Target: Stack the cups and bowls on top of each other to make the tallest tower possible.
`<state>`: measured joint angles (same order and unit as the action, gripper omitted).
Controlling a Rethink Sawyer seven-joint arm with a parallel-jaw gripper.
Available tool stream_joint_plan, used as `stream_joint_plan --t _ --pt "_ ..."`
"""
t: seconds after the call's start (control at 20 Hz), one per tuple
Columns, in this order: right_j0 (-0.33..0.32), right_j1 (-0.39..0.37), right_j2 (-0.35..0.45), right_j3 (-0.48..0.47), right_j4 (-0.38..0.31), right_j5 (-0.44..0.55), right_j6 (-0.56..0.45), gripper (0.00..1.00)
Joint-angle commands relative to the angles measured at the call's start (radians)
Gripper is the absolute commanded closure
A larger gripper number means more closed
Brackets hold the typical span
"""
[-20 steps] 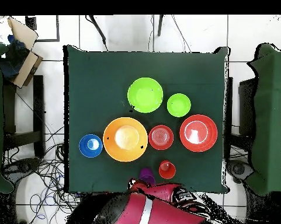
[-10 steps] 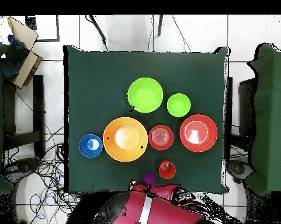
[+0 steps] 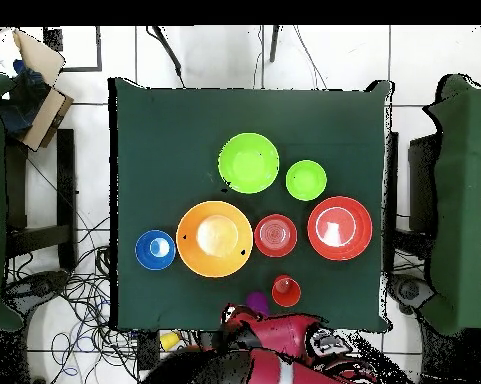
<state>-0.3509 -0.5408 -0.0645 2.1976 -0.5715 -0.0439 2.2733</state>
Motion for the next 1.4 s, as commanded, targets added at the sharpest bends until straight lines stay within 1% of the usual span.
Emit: stream_joint_plan --t 0.05,0.2,0.3,0.45,0.65,0.95,1.15,1.25,1.35,1.4 --pt "-0.1 -0.14 0.232 0.02 0.095 0.329 -0.064 1.0" --pt "-0.116 -0.179 0.263 0.015 0.115 0.407 -0.089 1.0" --pt "-0.143 -0.176 0.299 0.008 0.128 0.45 -0.101 1.0" --pt "-0.166 -0.177 0.334 -0.027 0.14 0.525 -0.126 1.0" --pt "-0.17 -0.154 0.37 -0.092 0.151 0.576 -0.118 1.0" --pt "-0.197 -0.182 0.457 -0.137 0.248 0.709 -0.119 1.0" --pt "-0.212 -0.175 0.502 -0.178 0.29 0.745 -0.12 1.0" --pt "-0.204 -0.165 0.506 -0.21 0.3 0.749 -0.103 1.0" --pt "-0.186 -0.146 0.493 -0.249 0.286 0.722 -0.079 1.0" --pt "-0.166 -0.143 0.475 -0.276 0.264 0.705 -0.064 1.0"
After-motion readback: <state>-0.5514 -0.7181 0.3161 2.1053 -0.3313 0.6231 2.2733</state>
